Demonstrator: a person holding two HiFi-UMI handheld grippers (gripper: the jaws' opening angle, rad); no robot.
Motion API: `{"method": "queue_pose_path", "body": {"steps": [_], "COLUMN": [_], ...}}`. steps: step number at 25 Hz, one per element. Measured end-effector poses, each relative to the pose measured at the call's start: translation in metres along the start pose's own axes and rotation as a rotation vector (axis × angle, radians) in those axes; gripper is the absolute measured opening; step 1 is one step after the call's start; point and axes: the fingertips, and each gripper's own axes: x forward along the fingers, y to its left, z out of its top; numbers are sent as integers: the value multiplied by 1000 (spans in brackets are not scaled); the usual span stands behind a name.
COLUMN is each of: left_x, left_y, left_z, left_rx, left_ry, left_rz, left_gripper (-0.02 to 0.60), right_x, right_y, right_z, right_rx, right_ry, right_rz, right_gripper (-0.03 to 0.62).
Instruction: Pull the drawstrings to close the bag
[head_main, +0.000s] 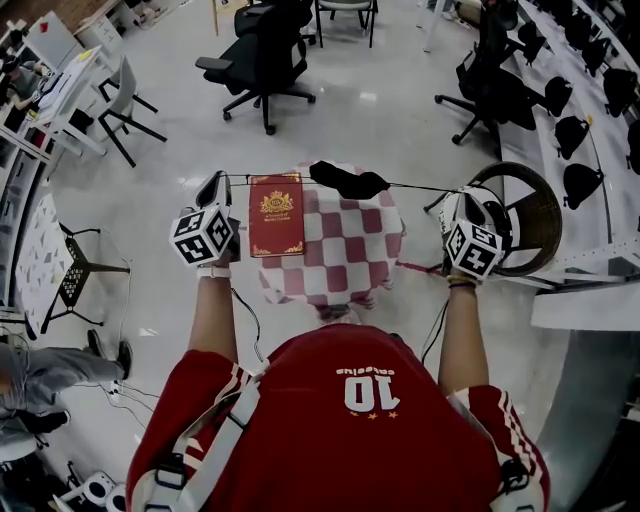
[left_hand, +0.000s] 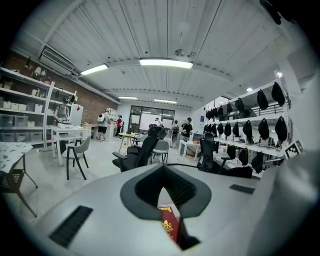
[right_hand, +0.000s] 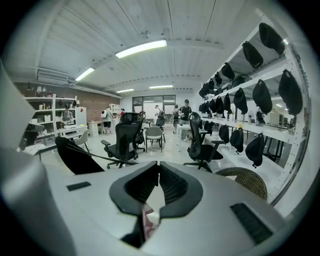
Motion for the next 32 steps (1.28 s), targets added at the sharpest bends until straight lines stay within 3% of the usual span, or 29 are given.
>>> {"method": "queue_pose_path", "body": {"steps": [8,17,24,32], "left_x": [-16,-39,-53,-52], "left_y": [8,-11,-23,-58], "left_z": [-59,-116,-144,-164], "left_rx": [-44,-56,-56,-42], "left_ry": [113,229,275,326], "left_rz": [-15,-110,-157,-252], "left_gripper": [8,8,8,8], "right_x": [6,-22,-45,-60], "right_y": [26,79,102,144], "right_z": [-58,-107,-138,-167], "right_rx": [2,-38,-23,0], "right_ry": [109,199,252,327], "right_rz": [95,191,242,364], "right_gripper": [28,28,28,29]}}
